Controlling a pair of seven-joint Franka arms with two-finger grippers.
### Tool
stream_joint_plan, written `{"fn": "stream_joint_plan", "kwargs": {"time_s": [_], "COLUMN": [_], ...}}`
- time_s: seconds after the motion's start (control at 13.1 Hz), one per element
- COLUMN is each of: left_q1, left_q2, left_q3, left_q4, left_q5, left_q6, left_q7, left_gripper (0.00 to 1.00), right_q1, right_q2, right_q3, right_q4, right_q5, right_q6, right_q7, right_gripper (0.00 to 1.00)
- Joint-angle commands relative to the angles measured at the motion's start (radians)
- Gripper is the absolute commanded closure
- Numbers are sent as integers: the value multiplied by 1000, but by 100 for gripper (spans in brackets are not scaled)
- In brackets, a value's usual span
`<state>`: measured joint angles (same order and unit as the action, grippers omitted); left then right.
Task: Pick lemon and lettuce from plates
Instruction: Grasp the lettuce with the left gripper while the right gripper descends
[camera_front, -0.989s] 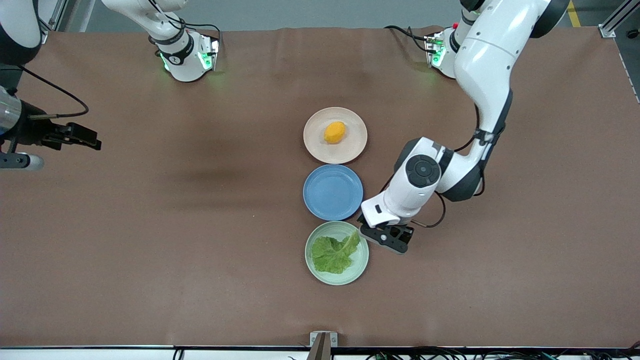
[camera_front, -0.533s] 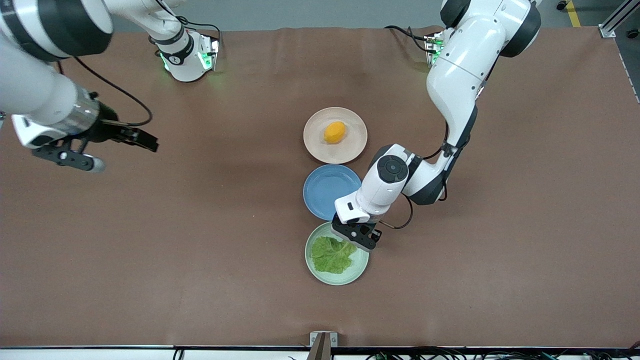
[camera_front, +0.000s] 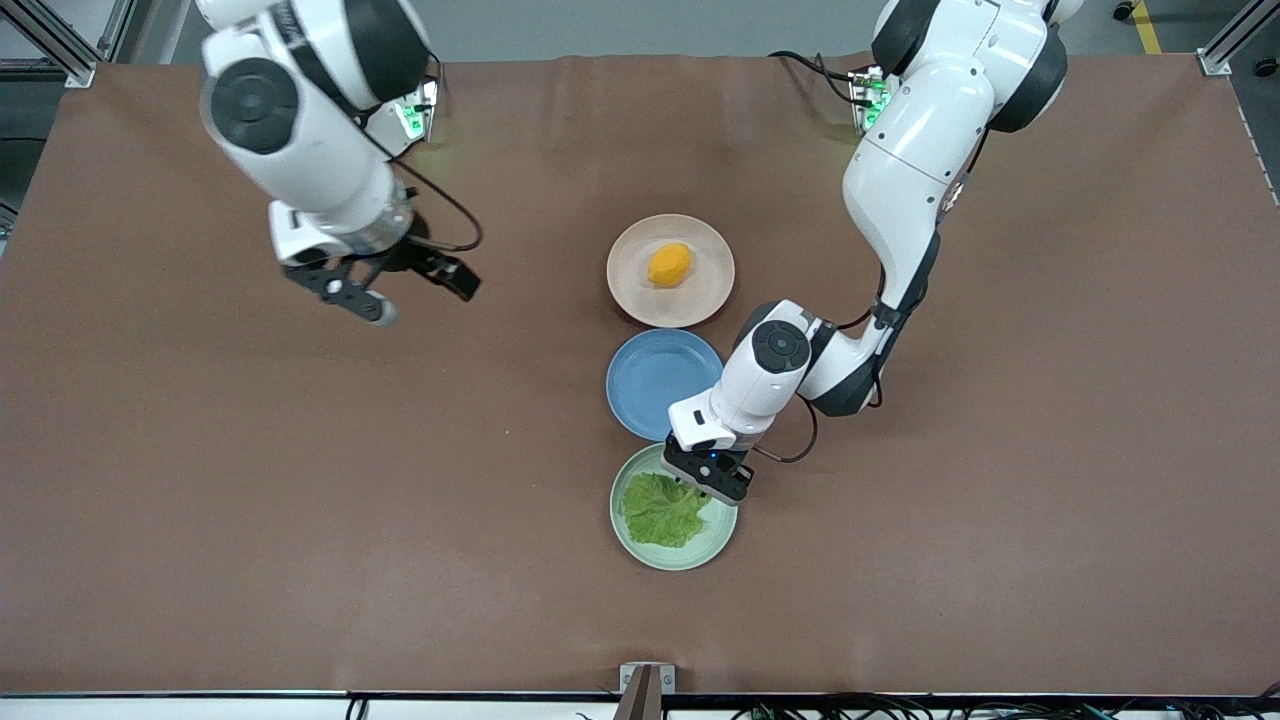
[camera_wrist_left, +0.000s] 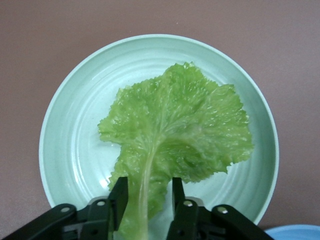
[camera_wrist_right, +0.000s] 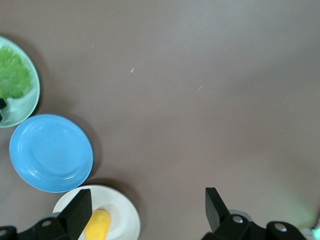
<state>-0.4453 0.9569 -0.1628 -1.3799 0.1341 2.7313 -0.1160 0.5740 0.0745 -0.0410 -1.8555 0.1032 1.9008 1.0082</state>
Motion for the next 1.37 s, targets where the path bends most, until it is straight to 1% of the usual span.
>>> {"fn": "stream_joint_plan", "kwargs": {"time_s": [0.0,0.08,0.15,0.23,0.53,0.76,0.84,1.07,1.22,1.29], "left_q1": [-10,-10,-9,-9,-10,-3,13,78,146,183], "left_q2": [17,16,16,13,-12,-72,-98,-235,-328,-352], "left_q3": [11,9,11,11,25,26,26,26,23,19], "left_q4": [27,25,25,24,24,25,25,21,-16,-33], "left_q5": [30,32,33,36,38,32,30,38,39,35], "left_q6": [4,4,2,2,-15,-22,-62,-266,-372,-409], "left_q7": [-2,-7,-5,-4,-8,-16,-19,-19,-10,-1], "left_gripper": [75,91,97,99,100,100,100,100,100,100], "right_q1": [105,147,177,207,331,409,438,487,509,512], "right_q2": [17,52,82,111,249,318,339,435,487,507], "right_q3": [-13,-13,-13,-13,-16,-16,-17,-19,-17,-17], "right_q4": [-102,-103,-103,-103,-102,-96,-88,-21,16,36], "right_q5": [15,13,13,13,-8,-46,-49,-75,-99,-100], "right_q6": [162,203,245,292,435,507,523,529,531,532], "right_q7": [143,205,252,301,501,601,625,694,736,750], "right_gripper": [0,0,0,0,0,0,0,0,0,0]}}
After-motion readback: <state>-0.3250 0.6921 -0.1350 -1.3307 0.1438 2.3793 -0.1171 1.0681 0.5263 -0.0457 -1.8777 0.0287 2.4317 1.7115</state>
